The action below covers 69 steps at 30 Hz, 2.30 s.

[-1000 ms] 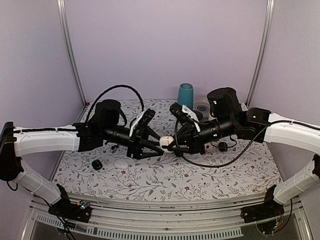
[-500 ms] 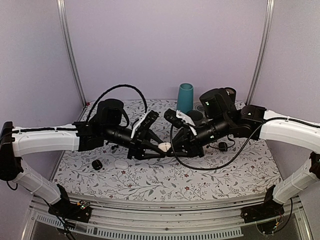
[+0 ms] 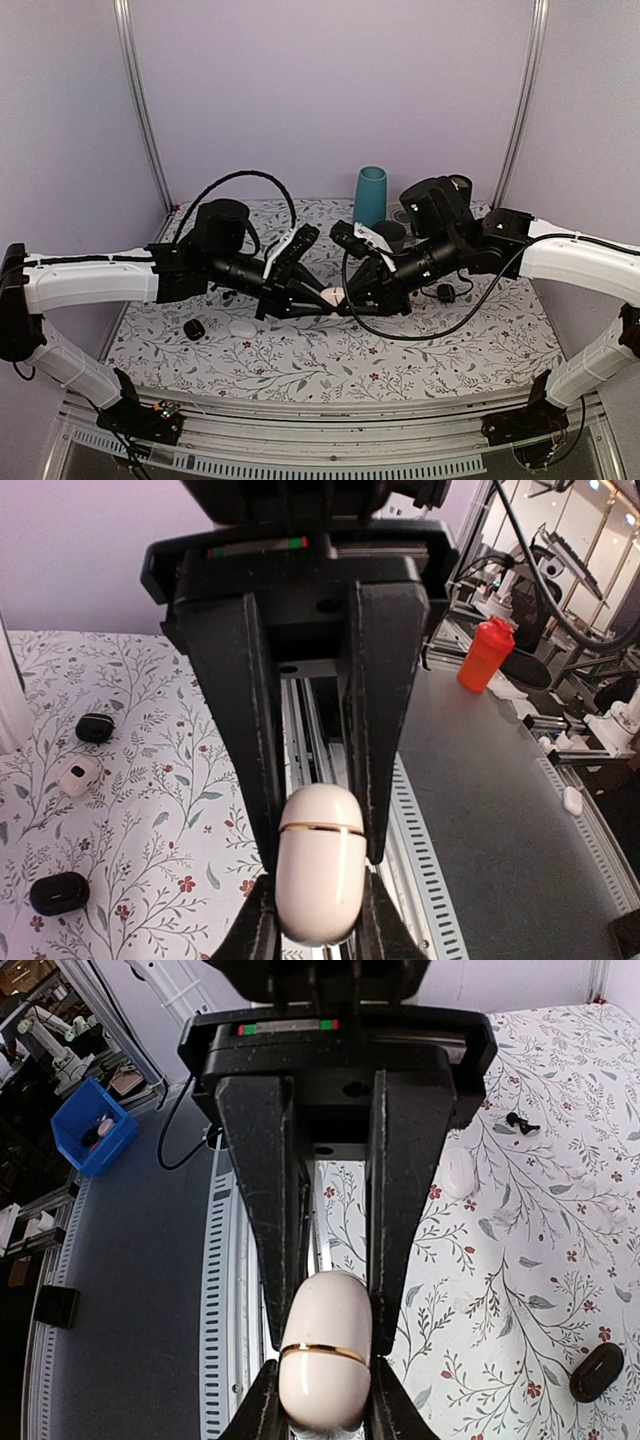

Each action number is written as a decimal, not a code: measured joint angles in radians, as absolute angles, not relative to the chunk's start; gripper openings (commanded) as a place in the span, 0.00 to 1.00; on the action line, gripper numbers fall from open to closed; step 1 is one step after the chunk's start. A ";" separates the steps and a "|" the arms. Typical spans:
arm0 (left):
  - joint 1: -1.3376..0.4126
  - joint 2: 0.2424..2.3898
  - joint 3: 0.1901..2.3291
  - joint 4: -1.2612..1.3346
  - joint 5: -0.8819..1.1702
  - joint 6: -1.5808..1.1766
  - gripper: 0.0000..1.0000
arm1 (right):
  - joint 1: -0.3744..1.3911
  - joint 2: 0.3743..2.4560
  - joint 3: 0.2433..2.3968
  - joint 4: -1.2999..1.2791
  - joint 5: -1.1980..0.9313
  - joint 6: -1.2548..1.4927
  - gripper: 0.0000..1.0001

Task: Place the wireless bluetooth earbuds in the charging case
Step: Pass from the right arm to the left, then open the charging case.

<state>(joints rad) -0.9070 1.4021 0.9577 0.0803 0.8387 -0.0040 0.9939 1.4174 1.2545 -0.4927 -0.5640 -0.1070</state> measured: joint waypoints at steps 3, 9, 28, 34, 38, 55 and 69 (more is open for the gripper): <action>-0.908 1.400 0.936 0.123 0.826 -0.028 0.00 | 0.994 1.417 1.253 -0.488 -0.560 -0.097 0.37; -0.908 1.366 0.823 0.311 0.756 -0.123 0.00 | 0.995 1.412 1.206 -0.396 -0.527 -0.057 0.60; -0.893 1.288 0.669 0.846 0.570 -0.444 0.00 | 0.916 1.238 0.904 0.290 -0.378 0.275 0.80; -0.883 1.288 0.669 0.944 0.537 -0.519 0.00 | 0.917 1.239 0.887 0.421 -0.377 0.322 0.80; -0.883 1.288 0.669 0.965 0.537 -0.545 0.00 | 0.929 1.244 0.888 0.465 -0.375 0.329 0.80; -0.879 1.305 0.675 1.002 0.578 -0.614 0.00 | 1.008 1.306 0.939 0.457 -0.234 0.300 0.80; -0.866 1.308 0.676 1.010 0.600 -0.622 0.00 | 1.008 1.295 0.962 0.411 -0.153 0.300 0.81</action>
